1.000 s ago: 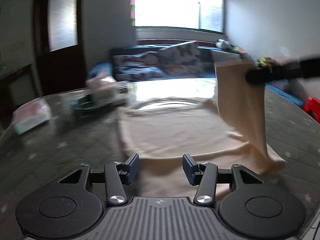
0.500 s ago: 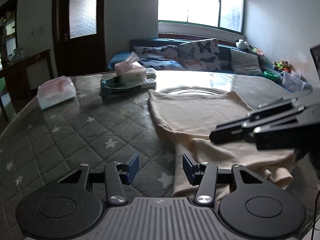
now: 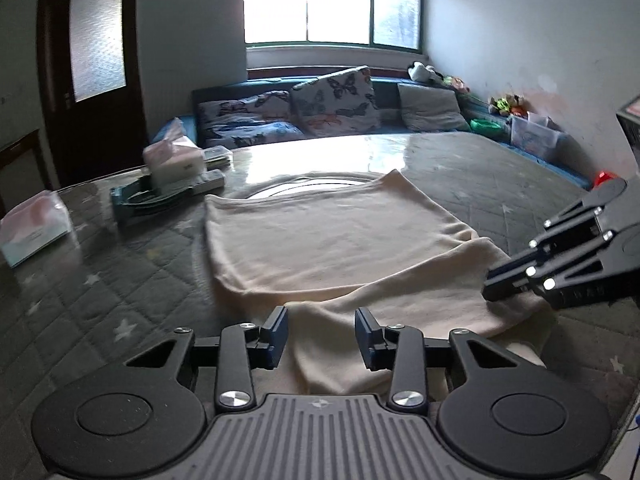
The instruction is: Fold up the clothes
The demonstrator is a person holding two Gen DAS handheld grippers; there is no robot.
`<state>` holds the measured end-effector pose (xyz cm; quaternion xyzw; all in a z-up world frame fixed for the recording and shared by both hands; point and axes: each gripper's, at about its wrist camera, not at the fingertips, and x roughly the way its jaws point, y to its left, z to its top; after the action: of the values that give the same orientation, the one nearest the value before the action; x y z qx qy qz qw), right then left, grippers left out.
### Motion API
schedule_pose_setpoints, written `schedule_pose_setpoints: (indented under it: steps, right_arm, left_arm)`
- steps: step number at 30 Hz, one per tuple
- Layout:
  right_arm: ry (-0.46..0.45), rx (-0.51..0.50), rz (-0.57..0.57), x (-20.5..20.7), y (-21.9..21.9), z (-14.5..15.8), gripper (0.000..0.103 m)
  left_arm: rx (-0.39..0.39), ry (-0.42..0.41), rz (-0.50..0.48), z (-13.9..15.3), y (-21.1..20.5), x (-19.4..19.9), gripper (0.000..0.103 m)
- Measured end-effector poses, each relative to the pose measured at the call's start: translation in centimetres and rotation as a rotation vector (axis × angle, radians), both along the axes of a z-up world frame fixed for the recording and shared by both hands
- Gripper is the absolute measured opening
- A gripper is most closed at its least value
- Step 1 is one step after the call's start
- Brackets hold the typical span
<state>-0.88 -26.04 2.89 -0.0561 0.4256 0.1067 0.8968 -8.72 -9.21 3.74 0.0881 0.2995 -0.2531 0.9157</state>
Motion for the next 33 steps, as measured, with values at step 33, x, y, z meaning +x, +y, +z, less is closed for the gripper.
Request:
schedule_pose_setpoints:
  steps: [33]
  right_arm:
    - [-0.08,0.045,0.0,0.4,-1.1,0.2,0.014]
  left_arm:
    - [0.121,-0.041,0.051,-1.1,-0.3,2.8,0.016]
